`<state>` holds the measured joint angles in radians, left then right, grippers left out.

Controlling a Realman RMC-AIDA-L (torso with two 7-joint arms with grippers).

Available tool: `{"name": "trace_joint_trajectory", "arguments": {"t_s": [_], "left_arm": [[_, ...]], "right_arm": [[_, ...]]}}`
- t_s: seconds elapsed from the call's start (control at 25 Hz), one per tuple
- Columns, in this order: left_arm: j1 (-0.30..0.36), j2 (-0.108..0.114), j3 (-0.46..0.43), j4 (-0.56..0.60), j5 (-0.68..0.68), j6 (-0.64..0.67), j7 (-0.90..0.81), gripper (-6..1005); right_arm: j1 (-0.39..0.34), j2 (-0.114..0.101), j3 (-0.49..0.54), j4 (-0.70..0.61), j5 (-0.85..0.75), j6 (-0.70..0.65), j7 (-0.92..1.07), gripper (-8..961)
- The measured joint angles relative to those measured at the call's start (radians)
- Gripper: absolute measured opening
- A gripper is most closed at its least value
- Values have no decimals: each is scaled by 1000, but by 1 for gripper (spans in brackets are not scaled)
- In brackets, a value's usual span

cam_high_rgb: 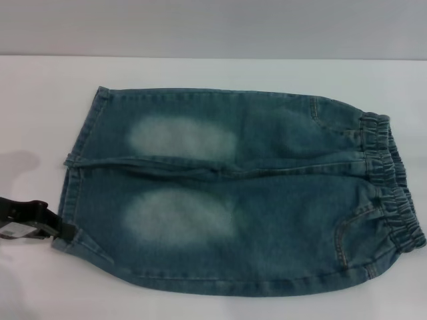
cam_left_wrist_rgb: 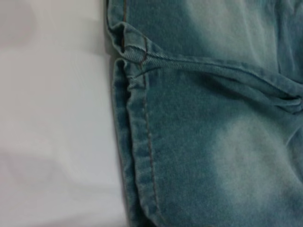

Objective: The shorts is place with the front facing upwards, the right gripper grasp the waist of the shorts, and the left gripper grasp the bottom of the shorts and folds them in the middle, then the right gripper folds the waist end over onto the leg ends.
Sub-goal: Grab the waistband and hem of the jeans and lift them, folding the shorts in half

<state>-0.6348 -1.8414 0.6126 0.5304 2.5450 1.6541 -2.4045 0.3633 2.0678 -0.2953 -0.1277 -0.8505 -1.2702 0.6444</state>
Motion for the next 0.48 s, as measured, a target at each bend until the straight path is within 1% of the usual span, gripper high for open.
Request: {"name": "trace_joint_trajectory", "arguments": {"t_s": [0.12,0.24,0.28,0.4,0.48], "left_arm": [[0,0,-2,0,0,0,1,88],[2,1,-3,0,-3,0,4,43],[2,1,-3,0,-4,0,6,44],[2,-1,-6,0,-7,0,11,45],[2,-3,-9,0,-7,0,11,46]], "right_arm": [[-6,-1,-5,-18,-12,0,40,748],[-14,-5,-7,-48,-69,-1,117,749],[-16,-8,-7,-64,-100,-2,154,749],[-26,-28,-12,-154,-276,-28,364,749],[-33,-52,-24,-231,-409,-72,564,749]]}}
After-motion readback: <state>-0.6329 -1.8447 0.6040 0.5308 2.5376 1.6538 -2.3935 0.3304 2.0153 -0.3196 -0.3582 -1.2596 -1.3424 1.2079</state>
